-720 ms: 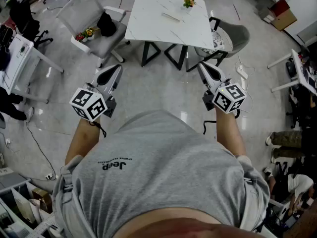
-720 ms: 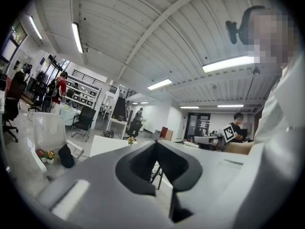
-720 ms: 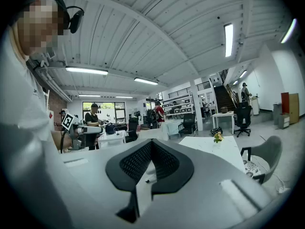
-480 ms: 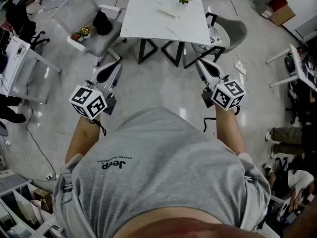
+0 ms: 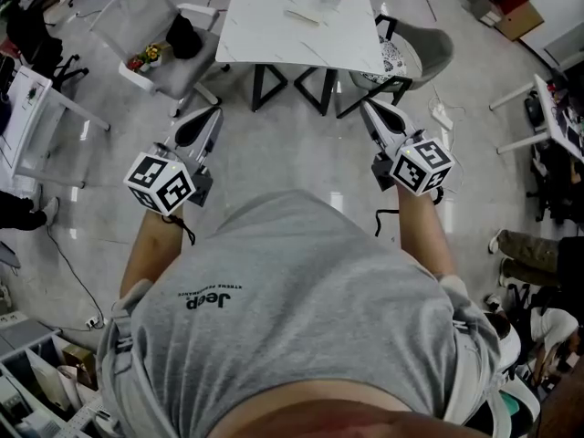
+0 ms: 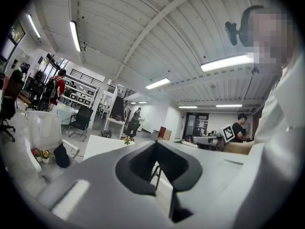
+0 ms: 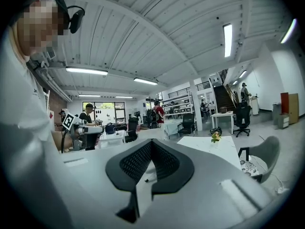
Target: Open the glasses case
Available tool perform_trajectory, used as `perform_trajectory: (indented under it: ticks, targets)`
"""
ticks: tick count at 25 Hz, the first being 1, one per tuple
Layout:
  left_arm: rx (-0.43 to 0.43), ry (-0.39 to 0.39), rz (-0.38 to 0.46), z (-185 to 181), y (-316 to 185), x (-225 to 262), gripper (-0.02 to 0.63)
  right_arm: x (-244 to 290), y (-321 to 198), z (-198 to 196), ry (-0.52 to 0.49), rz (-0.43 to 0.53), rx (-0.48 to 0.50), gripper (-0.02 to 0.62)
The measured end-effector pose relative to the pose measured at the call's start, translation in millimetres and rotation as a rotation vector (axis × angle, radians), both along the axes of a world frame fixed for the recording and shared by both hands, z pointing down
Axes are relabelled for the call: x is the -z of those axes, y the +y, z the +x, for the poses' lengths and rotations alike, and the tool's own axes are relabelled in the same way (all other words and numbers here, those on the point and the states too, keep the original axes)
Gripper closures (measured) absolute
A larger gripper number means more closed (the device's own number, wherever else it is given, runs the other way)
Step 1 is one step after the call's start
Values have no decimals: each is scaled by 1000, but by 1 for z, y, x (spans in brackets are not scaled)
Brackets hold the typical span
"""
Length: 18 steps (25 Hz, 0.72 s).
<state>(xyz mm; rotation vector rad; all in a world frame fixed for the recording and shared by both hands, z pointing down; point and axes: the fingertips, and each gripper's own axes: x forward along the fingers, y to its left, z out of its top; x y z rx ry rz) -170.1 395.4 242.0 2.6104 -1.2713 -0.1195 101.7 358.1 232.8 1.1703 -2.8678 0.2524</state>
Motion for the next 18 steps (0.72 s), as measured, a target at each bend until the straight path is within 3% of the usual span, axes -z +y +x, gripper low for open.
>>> perform_trajectory:
  ticks: [5,6,7,8,10,18]
  targets:
    - [-3,0,-2,4,0,-1,554,2,3,-1,-46,-6,39,600]
    - [-4,0,-3,4,0,-1,554,4,6,-4,-59,-7,63,539]
    - [-5,-1,-3,4,0,-1,554,5,9,-8,-68,-8,90,398]
    - [-6,-1,-4,5,-1,-2,554,6,10,-10,-69,-4,110,308]
    - [-9,-2,-5,9,-3,-2,554,5,10,-11,-55,9,126,221]
    - [-15,-7,-1,43,-9,4,554,6,4,22,-41,7,112,207]
